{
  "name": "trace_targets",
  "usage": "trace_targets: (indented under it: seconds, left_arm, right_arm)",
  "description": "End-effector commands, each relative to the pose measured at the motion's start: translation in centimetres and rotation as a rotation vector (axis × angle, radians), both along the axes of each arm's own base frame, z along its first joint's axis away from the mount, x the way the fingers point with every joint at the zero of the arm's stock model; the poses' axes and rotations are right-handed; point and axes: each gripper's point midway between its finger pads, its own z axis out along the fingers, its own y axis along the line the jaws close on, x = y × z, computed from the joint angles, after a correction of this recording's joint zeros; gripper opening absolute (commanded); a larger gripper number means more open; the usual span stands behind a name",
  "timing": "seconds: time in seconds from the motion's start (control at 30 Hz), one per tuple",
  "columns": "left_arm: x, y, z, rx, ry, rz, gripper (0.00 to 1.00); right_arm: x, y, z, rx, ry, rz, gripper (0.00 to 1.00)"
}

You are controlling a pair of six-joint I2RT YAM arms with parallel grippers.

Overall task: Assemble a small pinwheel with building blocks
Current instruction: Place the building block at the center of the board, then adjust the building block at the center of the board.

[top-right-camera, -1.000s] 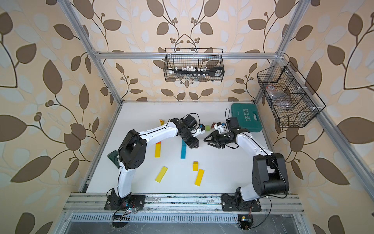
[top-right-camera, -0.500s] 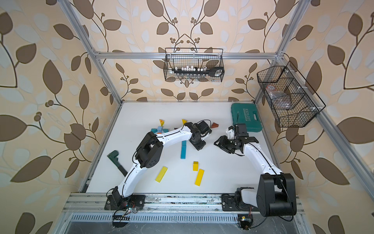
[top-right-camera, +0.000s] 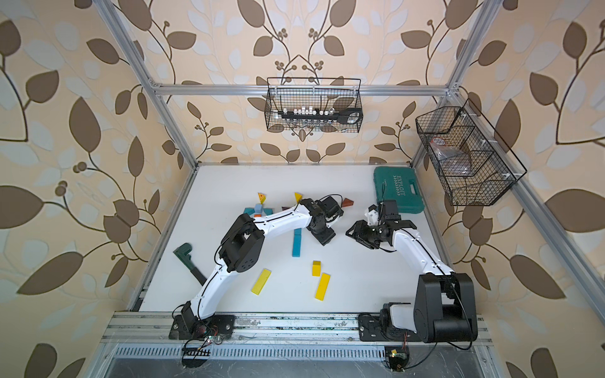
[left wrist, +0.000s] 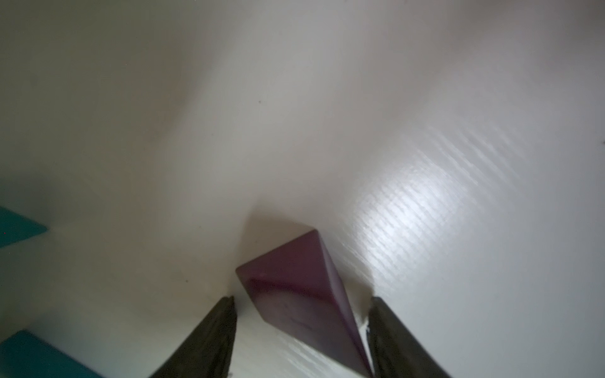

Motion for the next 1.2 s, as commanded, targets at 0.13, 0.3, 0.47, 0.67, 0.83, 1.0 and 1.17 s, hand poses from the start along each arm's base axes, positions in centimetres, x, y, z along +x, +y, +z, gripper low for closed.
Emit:
trace_targets:
  seconds: [0.13, 0.3, 0.47, 0.67, 0.83, 1.0, 1.17]
  left_arm:
    - [-1.5, 0.6, 1.3, -0.026, 0.062, 0.020, 0.62]
    - [-1.8, 1.4, 6.2, -0.095, 0.014, 0.073, 0.72]
    - [-3.4, 4.1, 10.4, -0.167, -0.017, 0.168, 0.85]
    - [-6.3, 9.8, 15.9, -0.272, -0.089, 0.300, 0.99]
    - [-8.2, 15.4, 19.3, -0.346, -0.189, 0.400, 0.99]
    - [-8.9, 19.5, 19.9, -0.332, -0.242, 0.464, 0.99]
    - [-8.9, 20.6, 19.5, -0.304, -0.259, 0.477, 0.99]
  right_arm:
    - [-0.1, 0.0, -0.2, -0.002, 0.005, 0.025, 0.56]
    - [0.3, 1.0, 0.2, -0.064, -0.054, 0.106, 0.60]
    - [1.5, 2.8, 0.0, -0.187, -0.096, 0.221, 0.66]
    - [3.1, 5.1, -1.7, -0.431, -0.171, 0.504, 0.69]
    - [3.3, 8.9, -2.0, -0.372, -0.311, 0.756, 0.70]
    - [3.8, 9.1, -3.5, -0.411, -0.311, 0.874, 0.68]
    - [4.7, 9.1, -4.8, -0.456, -0.315, 0.968, 0.67]
